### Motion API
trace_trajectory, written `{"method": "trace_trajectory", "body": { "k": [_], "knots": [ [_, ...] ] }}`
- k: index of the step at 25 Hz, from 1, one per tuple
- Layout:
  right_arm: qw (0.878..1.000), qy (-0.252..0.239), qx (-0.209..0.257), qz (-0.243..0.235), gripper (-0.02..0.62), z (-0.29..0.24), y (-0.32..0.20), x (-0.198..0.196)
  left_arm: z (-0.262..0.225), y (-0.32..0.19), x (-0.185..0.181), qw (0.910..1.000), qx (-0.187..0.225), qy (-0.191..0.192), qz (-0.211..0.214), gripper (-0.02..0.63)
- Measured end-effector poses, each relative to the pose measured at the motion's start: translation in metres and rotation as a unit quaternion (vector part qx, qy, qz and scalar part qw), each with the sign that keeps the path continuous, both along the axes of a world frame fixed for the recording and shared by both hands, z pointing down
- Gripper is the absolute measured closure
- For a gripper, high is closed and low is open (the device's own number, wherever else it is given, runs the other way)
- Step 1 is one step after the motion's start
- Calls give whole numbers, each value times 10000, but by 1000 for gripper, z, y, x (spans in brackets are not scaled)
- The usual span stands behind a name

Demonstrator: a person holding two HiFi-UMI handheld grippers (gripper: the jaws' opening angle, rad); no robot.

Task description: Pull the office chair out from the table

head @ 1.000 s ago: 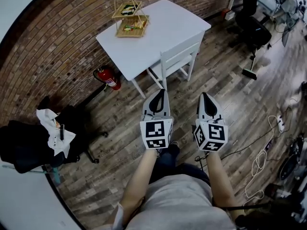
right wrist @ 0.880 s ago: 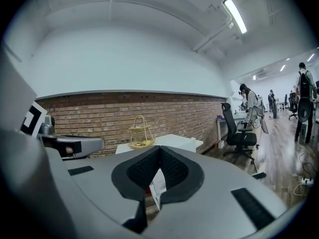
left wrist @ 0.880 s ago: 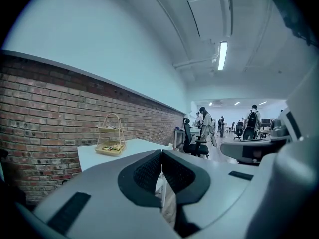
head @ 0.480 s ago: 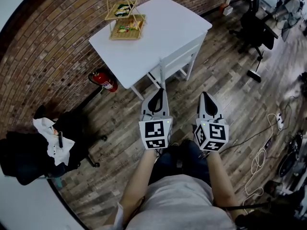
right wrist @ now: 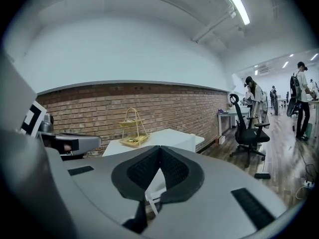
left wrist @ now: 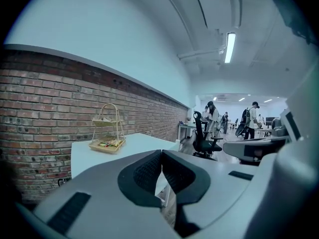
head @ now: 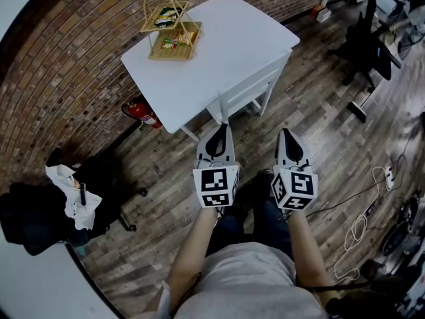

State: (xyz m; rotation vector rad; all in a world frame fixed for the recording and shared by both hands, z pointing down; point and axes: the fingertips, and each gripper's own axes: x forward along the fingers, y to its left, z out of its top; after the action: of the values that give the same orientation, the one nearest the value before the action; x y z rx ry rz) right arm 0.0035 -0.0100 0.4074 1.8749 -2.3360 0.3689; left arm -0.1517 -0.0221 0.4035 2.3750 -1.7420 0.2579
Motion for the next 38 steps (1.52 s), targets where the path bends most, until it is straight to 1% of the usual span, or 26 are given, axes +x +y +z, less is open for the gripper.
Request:
{"method": "trace_trajectory", "body": {
  "k": [3, 9, 15, 21, 26, 31, 38],
  "knots": [
    [10000, 25, -27, -84, 581, 2, -27, 12, 3, -23, 16, 10000, -46, -13, 3, 594],
    [9994, 74, -36, -349, 581, -4, -88, 40, -3, -75, 48, 9999, -61, -29, -144, 594],
    [9965, 111, -83, -819, 581, -5, -139, 59, -5, -123, 71, 9989, -83, -76, -446, 594],
    [9919, 68, -252, -1245, 581, 8, -174, 73, 5, -155, 91, 9968, -207, -178, -754, 594],
    [9886, 38, -390, -1453, 581, 20, -190, 75, 16, -164, 96, 9944, -425, -328, -912, 594],
    [9834, 114, -427, -1762, 580, 24, -201, 64, 23, -170, 90, 9922, -579, -419, -1026, 594],
    [9782, 235, -531, -1994, 580, 33, -231, 50, 35, -193, 83, 9917, -743, -653, -818, 593]
  ]
}}
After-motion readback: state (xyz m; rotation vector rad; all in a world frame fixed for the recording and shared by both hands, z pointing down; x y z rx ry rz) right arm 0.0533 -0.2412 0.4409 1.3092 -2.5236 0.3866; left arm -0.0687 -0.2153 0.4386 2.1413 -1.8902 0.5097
